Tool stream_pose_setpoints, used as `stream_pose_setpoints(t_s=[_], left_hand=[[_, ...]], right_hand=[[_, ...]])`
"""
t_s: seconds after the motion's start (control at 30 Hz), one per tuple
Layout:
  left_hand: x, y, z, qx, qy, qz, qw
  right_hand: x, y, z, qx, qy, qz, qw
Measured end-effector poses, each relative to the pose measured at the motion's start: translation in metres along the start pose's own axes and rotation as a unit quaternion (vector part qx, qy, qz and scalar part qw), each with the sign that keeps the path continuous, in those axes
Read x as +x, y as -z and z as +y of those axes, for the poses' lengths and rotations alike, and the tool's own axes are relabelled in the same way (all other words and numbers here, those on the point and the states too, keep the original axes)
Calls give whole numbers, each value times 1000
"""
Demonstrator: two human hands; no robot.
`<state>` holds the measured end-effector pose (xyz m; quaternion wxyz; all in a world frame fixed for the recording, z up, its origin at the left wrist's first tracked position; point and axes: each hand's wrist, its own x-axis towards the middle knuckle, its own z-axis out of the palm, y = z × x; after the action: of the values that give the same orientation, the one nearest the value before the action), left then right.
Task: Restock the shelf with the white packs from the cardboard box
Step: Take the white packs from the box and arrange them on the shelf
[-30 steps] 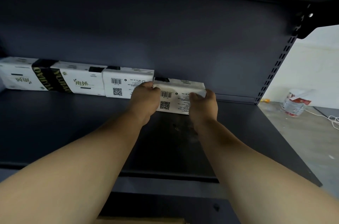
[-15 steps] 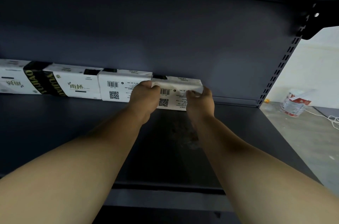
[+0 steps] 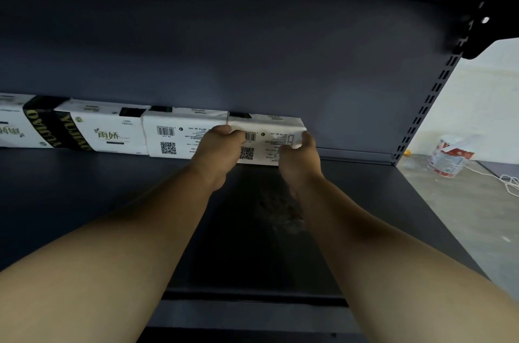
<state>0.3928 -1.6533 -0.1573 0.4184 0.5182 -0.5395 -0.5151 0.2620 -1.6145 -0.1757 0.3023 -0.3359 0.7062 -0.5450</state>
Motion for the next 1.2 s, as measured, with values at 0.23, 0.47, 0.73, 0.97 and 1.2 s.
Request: stream_pose_setpoints(t_s=[0.23, 0.47, 0.73, 0.97, 1.2], left_hand=[[-6, 5, 7, -69, 43, -17, 997], [-27, 13, 14, -90, 53, -28, 994], [-64, 27, 22, -88, 39, -21, 995], [-106, 50, 23, -94, 18, -37, 995], [-155, 89, 8, -112, 24, -75, 991]], right_hand=[[-7, -4, -9, 12, -5, -2, 1000], [-26, 0, -26, 47, -14, -2, 999], [-69, 5, -40, 75, -41, -31, 996], [-118, 16, -45, 87, -55, -33, 994], [-188, 9, -42, 118, -74, -21, 990]])
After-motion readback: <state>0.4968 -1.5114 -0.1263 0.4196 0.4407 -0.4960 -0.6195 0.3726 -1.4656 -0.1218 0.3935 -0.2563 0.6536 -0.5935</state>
